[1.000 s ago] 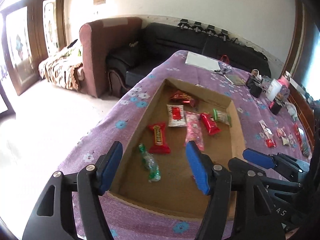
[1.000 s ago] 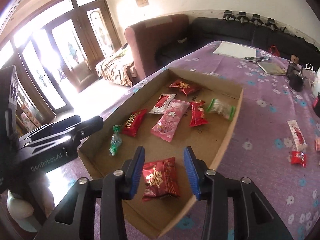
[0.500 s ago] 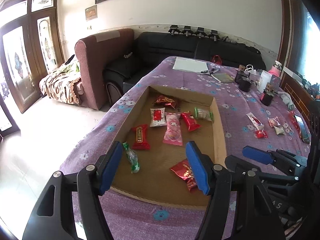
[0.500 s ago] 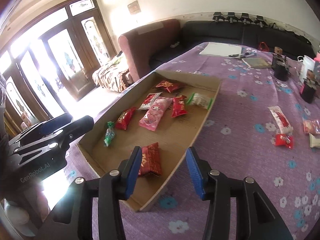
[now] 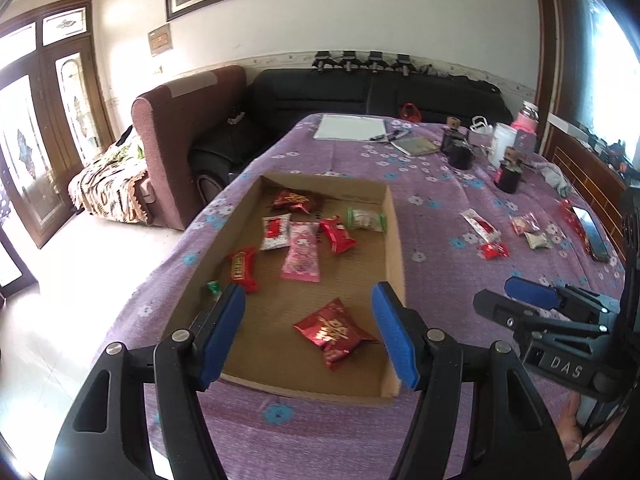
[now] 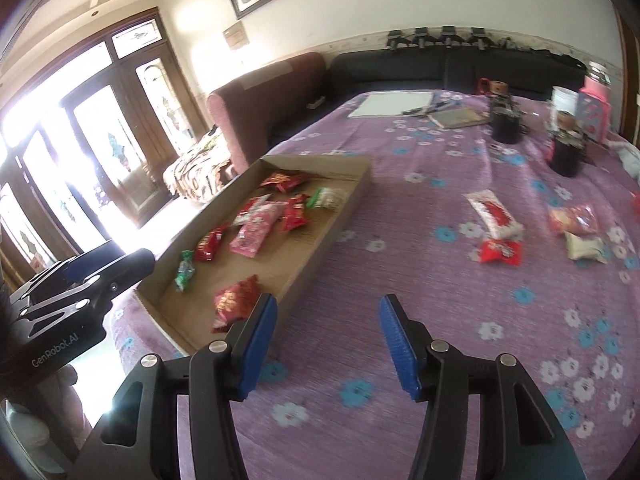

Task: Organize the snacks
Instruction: 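Move both tools back over the remaining snacks on the table, then grasp small red candy with left tool while right tool grasps cream-colored candy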

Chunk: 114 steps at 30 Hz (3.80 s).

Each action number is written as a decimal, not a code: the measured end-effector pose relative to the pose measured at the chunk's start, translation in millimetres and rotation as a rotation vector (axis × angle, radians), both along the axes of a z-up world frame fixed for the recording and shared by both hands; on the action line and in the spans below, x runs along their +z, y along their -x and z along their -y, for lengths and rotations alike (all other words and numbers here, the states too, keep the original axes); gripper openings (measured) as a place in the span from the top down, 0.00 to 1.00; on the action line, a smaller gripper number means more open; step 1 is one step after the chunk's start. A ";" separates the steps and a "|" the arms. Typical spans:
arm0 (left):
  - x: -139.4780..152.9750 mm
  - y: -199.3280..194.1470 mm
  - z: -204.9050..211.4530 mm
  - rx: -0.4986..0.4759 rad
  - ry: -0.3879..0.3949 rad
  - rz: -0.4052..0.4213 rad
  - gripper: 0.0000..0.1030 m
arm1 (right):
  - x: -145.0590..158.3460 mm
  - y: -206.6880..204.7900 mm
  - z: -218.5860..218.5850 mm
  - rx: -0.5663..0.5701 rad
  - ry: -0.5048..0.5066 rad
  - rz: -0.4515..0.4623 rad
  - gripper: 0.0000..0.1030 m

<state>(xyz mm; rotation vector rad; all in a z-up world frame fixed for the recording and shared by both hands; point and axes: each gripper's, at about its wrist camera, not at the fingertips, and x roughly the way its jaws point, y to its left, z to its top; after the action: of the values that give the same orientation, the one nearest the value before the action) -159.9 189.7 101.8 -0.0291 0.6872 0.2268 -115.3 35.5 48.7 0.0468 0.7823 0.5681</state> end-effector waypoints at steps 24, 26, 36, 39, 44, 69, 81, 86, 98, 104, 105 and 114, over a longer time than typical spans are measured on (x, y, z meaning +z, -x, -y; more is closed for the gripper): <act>-35.8 -58.9 132.1 -0.271 -0.043 -0.119 0.36 | -31.3 -34.2 133.5 -0.313 0.156 -0.029 0.31; -41.0 -68.8 135.9 -0.279 -0.024 -0.141 0.36 | -32.0 -37.0 138.2 -0.319 0.156 -0.031 0.31; -50.3 -107.5 134.2 -0.316 0.137 -0.226 0.37 | -23.6 -60.2 191.3 -0.416 0.134 -0.049 0.31; -44.9 -122.8 125.1 -0.317 0.213 -0.244 0.37 | -21.0 -74.6 210.6 -0.453 0.095 -0.072 0.31; -38.6 -150.4 107.0 -0.296 0.334 -0.274 0.37 | -22.4 -114.2 230.6 -0.486 0.008 -0.123 0.31; -84.4 -226.2 154.1 -0.332 0.356 -0.409 0.37 | -53.6 -141.0 163.1 -0.306 0.200 -0.158 0.55; -91.2 -225.2 190.7 -0.387 0.191 -0.384 0.67 | -54.6 -132.0 172.5 -0.308 0.179 -0.164 0.57; -89.0 -214.6 193.7 -0.386 0.094 -0.346 0.81 | -55.0 -132.0 172.6 -0.317 0.181 -0.160 0.58; -62.6 -183.8 177.1 -0.417 0.230 -0.298 0.81 | -48.7 -133.6 194.8 -0.326 0.009 -0.181 0.72; -54.1 -161.7 164.1 -0.412 0.288 -0.271 0.81 | -47.6 -136.0 206.2 -0.358 -0.051 -0.177 0.47; -53.4 -159.0 162.1 -0.411 0.297 -0.268 0.81 | -48.6 -136.4 206.4 -0.362 -0.047 -0.178 0.41; -49.9 -128.9 141.4 -0.388 0.382 -0.236 0.81 | -56.6 -133.5 173.1 -0.322 0.117 -0.133 0.34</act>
<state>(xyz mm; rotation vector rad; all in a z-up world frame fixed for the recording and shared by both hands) -31.0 48.3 52.0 -0.2344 0.9480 -0.2806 18.2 -137.7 -8.0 0.1013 0.9144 0.2148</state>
